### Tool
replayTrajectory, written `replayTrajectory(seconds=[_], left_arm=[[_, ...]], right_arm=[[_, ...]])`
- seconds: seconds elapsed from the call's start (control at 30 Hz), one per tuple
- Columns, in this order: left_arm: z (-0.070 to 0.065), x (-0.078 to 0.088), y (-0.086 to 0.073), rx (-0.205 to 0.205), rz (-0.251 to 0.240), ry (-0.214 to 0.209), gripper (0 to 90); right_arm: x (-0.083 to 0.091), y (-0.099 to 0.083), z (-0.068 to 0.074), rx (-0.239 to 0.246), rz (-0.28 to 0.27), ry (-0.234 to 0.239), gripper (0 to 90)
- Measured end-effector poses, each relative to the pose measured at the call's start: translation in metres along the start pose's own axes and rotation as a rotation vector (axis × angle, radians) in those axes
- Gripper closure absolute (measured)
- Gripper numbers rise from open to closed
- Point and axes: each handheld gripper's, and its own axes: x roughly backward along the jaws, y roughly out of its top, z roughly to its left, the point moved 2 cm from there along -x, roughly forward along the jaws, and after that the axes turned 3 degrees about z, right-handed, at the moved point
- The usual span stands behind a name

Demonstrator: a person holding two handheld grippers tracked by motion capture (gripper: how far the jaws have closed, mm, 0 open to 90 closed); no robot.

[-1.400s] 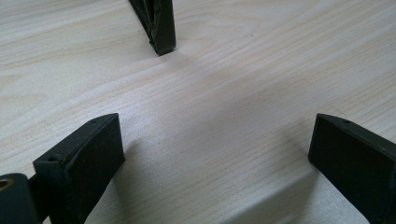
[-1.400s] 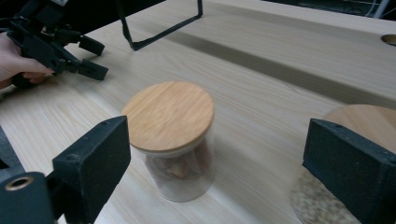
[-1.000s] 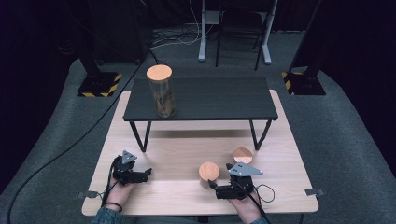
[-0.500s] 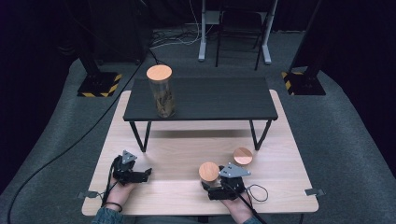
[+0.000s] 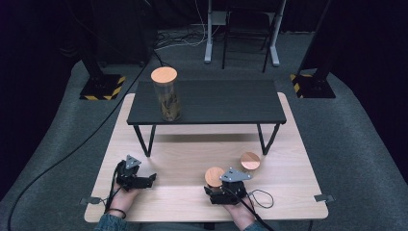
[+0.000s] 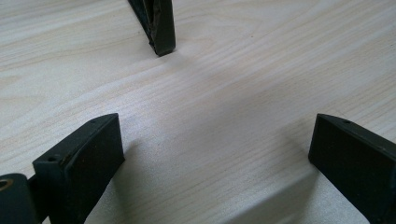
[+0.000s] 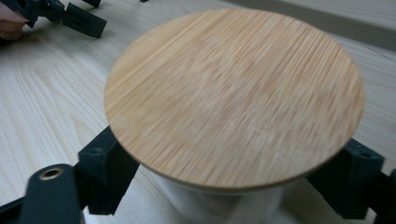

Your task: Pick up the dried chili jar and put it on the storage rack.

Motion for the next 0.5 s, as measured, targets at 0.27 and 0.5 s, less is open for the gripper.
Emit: replayTrajectory(seconds=[0.27, 0.5], left_arm=[[0.0, 0.0, 0.0, 0.0, 0.0, 0.0, 2.6], [0.0001, -0.0001, 0.0001, -0.001, 0.0, -0.001, 2.6]], right_arm=[[0.0034, 0.001, 0.0001, 0.028, -0.013, -0.032, 24.9], [0.0088, 0.0024, -0.0011, 0.014, 0.002, -0.022, 25.0]])
